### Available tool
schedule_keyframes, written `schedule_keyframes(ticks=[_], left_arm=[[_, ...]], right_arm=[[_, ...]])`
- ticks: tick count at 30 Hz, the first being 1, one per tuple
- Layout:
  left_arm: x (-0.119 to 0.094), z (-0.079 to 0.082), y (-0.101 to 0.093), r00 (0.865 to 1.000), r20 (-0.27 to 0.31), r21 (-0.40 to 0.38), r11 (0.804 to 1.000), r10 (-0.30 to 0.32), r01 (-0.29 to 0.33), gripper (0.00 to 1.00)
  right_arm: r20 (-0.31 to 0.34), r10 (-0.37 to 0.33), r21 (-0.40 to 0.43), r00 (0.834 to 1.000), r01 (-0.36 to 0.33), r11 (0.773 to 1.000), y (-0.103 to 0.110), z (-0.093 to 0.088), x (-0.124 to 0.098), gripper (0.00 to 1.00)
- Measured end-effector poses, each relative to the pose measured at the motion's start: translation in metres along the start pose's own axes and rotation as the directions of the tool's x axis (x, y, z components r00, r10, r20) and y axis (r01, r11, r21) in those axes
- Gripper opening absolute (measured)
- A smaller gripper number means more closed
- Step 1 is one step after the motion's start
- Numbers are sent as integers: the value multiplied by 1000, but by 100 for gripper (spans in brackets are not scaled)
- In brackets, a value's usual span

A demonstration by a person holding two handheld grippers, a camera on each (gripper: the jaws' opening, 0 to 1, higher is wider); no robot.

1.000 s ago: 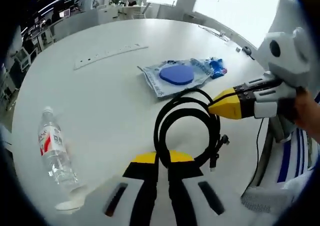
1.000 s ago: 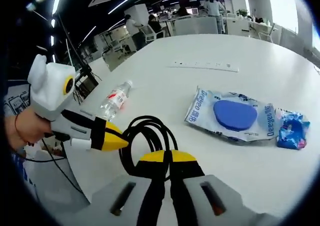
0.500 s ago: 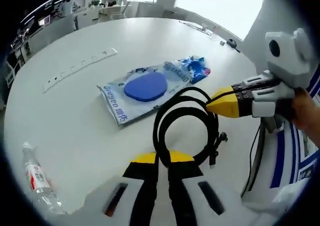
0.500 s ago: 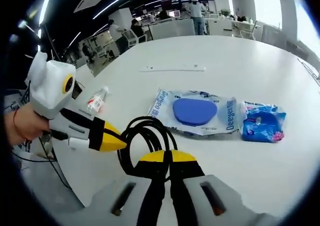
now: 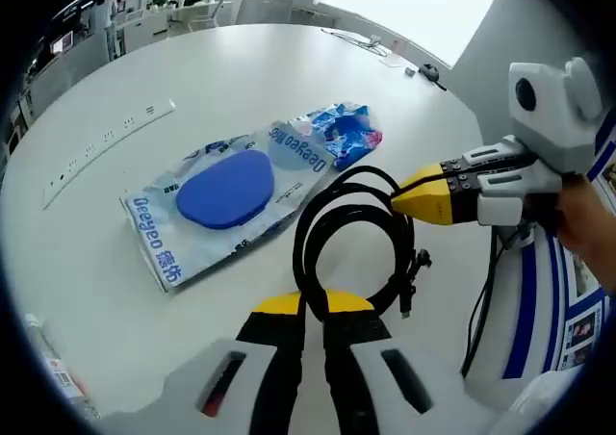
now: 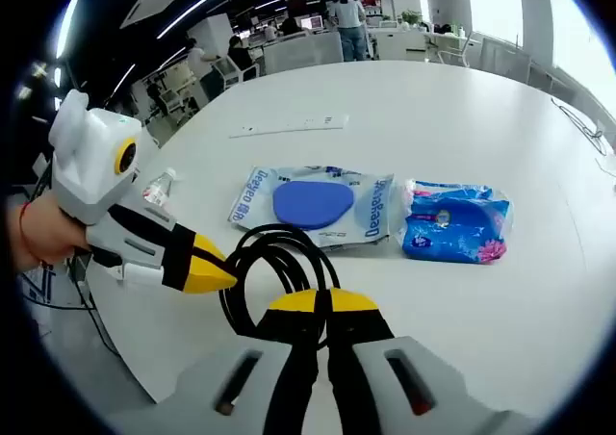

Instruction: Arrange the tabletop items into an orderly group along one side of the table until the central work area is clear of visible clutter.

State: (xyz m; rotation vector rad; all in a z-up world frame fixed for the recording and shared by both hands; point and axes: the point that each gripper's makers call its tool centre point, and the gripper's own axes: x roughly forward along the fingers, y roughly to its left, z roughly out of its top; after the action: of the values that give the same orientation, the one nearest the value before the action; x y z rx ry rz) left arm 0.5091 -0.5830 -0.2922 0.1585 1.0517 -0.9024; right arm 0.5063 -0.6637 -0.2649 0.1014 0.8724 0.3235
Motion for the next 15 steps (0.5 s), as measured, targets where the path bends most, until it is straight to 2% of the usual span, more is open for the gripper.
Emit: schedule_keyframes(ticks=[7,15], left_arm=[[15,11,-11,1000,-13,-3,1000,-22,22,2],[34,21,-28,999,-26,-5,999,-44,44,2]], right_arm=[[-4,-7,-4,1000,7,1000,-16,3,-6,0],[-17,-21,47,1000,22,999,-45,-6,-9,0]])
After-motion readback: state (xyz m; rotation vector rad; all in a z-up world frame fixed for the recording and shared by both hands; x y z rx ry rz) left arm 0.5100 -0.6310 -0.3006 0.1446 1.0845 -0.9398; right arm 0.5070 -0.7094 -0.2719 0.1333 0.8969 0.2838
